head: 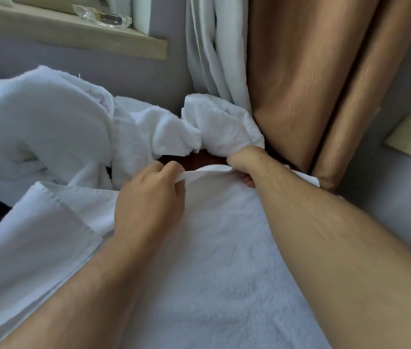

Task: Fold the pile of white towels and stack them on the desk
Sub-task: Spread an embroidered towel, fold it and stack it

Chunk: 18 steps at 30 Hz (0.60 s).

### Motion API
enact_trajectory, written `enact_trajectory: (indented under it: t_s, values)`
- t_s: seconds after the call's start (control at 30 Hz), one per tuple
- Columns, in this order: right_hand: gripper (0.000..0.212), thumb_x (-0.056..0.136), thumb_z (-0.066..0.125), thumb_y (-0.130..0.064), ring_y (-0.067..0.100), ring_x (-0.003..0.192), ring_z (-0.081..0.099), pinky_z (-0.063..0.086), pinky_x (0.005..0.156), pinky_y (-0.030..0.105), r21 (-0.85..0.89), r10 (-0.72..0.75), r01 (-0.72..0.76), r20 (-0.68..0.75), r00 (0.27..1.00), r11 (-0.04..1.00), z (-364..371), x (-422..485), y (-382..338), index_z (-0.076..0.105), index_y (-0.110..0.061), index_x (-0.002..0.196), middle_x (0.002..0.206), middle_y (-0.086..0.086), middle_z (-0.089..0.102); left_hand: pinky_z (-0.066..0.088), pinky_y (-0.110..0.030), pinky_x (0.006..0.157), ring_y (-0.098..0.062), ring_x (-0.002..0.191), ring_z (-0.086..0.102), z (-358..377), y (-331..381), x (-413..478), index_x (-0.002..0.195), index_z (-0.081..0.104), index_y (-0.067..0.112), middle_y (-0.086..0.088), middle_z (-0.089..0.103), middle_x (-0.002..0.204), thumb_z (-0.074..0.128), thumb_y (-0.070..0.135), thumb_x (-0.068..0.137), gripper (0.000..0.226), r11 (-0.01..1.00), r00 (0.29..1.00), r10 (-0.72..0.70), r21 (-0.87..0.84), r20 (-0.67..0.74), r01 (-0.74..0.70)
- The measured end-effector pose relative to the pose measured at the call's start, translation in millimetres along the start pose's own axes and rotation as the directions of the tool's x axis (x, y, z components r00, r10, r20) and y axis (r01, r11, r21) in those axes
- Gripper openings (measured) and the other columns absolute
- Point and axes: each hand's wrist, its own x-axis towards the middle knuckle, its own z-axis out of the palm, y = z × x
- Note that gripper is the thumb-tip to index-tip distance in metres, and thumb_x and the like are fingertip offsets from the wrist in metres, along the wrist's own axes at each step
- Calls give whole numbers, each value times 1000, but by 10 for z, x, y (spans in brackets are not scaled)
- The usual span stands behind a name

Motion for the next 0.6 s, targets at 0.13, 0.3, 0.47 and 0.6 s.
enact_trajectory:
  t_s: [0.13,0.3,0.47,0.6]
  values:
    - [25,94,56,-23,23,95,67,57,75,32,482,77,54,-247,966,874,-11,-9,142,65,-6,109,106,9,69,33,-30,57,-15,75,50,9,23,-29,103,66,35,10,58,85,58,41,92,15,1000,997,15,-26,73,-13]
    - [15,90,50,-13,5,70,57,46,64,26,857,229,417,-490,841,302,94,-291,714,59,-10,78,75,0,60,32,-29,55,-15,71,49,6,65,-39,103,70,43,10,59,76,60,36,89,19,997,986,79,-20,148,-77]
    - [35,95,58,-32,30,88,72,61,71,39,988,96,-25,40,995,-152,-71,-237,1018,63,-3,114,102,15,73,38,-29,51,-15,71,53,-19,122,-69,86,69,40,6,56,74,61,31,87,12,990,960,142,-28,239,-140]
    - [63,83,71,-61,35,88,76,62,71,49,948,42,-211,207,977,238,-228,-85,856,63,-8,117,107,17,75,47,-33,56,-14,73,56,-45,173,-106,94,71,41,4,56,76,59,34,86,16,981,943,192,-13,272,-195]
